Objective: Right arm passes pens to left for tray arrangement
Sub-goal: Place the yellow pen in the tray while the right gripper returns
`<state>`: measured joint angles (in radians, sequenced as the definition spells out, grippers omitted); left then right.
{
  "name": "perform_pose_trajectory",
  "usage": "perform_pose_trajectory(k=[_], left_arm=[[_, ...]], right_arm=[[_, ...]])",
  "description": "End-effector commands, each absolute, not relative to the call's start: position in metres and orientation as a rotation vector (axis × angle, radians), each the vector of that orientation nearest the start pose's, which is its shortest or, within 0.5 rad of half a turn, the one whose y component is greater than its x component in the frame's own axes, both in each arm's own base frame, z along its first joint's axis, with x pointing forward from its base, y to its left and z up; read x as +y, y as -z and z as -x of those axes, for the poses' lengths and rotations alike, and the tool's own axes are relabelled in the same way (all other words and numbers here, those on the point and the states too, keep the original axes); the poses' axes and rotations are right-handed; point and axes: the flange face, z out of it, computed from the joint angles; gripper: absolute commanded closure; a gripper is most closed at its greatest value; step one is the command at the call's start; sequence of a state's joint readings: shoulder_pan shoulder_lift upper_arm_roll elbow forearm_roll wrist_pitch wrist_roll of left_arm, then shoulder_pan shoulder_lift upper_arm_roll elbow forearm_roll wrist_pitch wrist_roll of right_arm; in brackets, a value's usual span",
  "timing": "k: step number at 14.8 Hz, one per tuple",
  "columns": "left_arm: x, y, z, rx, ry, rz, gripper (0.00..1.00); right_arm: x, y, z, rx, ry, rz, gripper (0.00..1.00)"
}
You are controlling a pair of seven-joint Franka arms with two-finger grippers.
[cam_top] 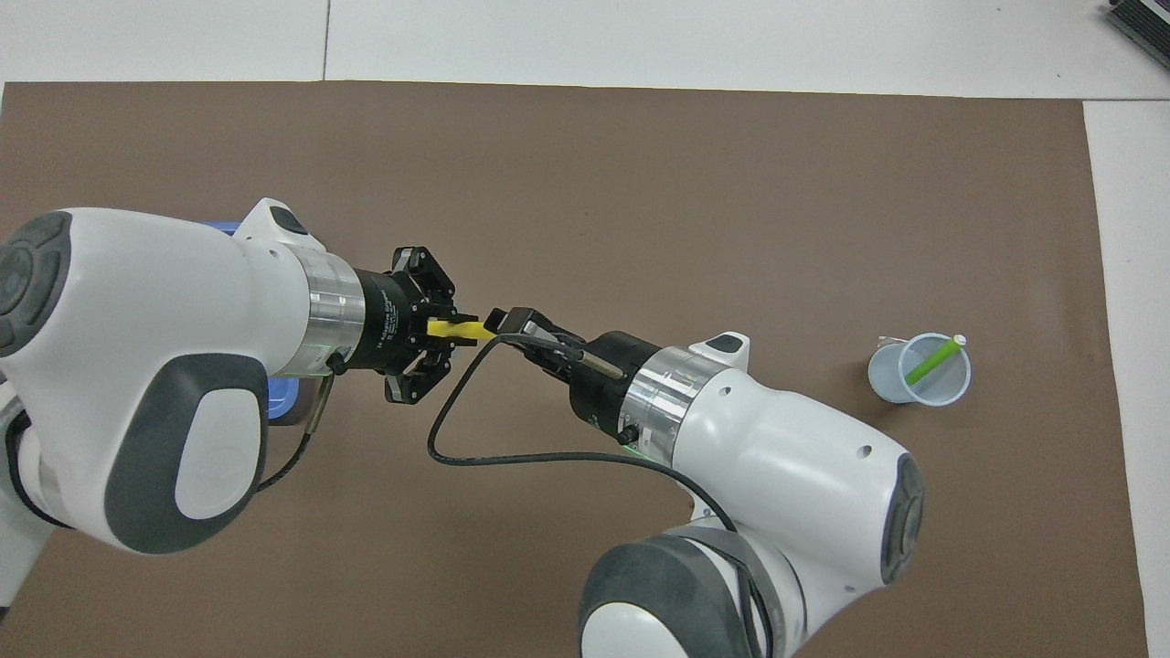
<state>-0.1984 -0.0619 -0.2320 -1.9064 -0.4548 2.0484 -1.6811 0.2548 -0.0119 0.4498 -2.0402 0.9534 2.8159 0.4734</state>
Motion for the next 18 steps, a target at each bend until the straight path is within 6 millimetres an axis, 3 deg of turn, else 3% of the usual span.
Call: perform_pose_trajectory(k=[1, 3, 6, 10, 13, 15, 18], left_arm=[[-0.243, -0.552, -0.495, -2.245, -0.464, 2.656, 1.00], [-0.240, -0.551, -0.496, -2.182, -0.455, 2.713, 1.00], [-0.208, -0.548, -0.498, -1.895, -0.465, 2.880, 1.00], [-0.141, -0.545, -0.504, -1.449, -0.460, 3.130, 1.00], [-0.091, -0.542, -0.503, -1.083, -0.416, 3.278, 1.00], [-0.060, -0.535, -0.502, -0.809, -0.367, 3.296, 1.00], [-0.029, -0.521, -0.500, -0.446, -0.316, 3.270, 1.00]], right_arm=[[0.338, -0.526, -0.477, 0.696, 0.278, 2.090, 0.01], [0.339, -0.526, -0.477, 0.699, 0.273, 2.088, 0.00], [0.336, -0.522, -0.476, 0.690, 0.229, 2.111, 0.00], [0.313, -0.515, -0.487, 0.653, 0.138, 2.186, 0.00], [0.303, -0.514, -0.493, 0.525, 0.190, 2.263, 0.00], [0.293, -0.513, -0.500, 0.435, 0.248, 2.289, 0.00], [0.275, -0.509, -0.509, 0.292, 0.290, 2.340, 0.00]])
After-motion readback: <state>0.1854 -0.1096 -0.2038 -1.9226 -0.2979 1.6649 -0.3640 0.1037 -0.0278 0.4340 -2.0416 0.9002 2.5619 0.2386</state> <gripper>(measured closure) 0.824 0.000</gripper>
